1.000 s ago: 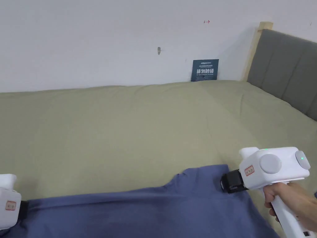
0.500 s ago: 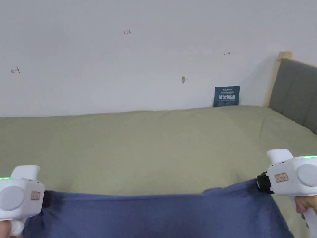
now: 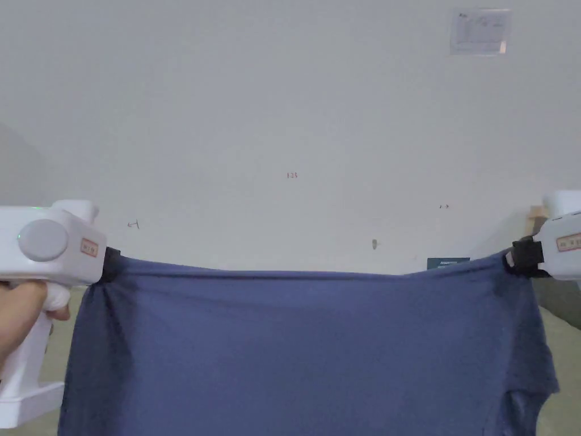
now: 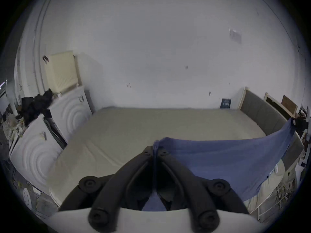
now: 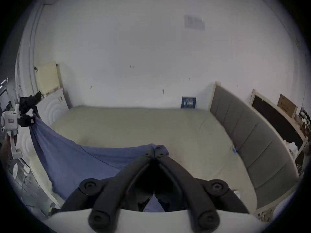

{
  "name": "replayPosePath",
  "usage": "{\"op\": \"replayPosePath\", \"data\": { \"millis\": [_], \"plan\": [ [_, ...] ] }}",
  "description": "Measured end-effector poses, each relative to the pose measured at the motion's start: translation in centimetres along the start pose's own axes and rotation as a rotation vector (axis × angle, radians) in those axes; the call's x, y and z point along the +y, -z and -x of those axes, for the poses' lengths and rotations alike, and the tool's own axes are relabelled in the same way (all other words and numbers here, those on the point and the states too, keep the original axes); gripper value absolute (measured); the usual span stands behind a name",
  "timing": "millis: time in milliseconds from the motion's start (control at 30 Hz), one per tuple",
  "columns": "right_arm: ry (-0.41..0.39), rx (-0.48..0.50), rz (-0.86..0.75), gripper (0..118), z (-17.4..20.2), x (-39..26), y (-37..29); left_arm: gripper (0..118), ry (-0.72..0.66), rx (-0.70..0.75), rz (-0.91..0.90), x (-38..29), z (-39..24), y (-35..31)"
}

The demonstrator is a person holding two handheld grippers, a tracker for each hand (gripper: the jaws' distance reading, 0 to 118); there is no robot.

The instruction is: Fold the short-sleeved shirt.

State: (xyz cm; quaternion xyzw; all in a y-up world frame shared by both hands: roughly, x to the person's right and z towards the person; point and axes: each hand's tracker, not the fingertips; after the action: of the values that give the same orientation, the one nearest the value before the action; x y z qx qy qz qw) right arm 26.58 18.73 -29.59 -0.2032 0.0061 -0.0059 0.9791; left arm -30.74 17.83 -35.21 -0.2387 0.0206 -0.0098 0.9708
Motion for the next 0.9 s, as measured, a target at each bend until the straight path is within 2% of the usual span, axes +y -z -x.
{"op": "replayPosePath", "data": {
  "millis": [133, 267, 367, 433, 900],
  "plan": [
    [0.000, -0.008, -0.082, 0, 0.7, 3.6, -3.1, 3, -0.037, 0.012, -0.071, 2.6, 0.8, -3.4],
    [-0.008, -0.021, -0.130, 0, 1.5, 6.8, -4.4, 3, -0.015, 0.051, -0.111, 4.8, 0.9, -4.5],
    [0.027, -0.031, -0.174, 0, 1.8, 8.6, -4.5, 3, -0.033, 0.066, -0.142, 6.3, 0.9, -4.3],
    [0.038, -0.026, -0.180, 0, 1.8, 9.8, -3.9, 3, -0.032, 0.082, -0.148, 7.4, 0.6, -3.9],
    [-0.024, -0.114, -0.210, 0, 1.6, 19.6, 6.4, 3, -0.049, 0.118, -0.178, 15.3, -2.2, 4.3]
  ]
}}
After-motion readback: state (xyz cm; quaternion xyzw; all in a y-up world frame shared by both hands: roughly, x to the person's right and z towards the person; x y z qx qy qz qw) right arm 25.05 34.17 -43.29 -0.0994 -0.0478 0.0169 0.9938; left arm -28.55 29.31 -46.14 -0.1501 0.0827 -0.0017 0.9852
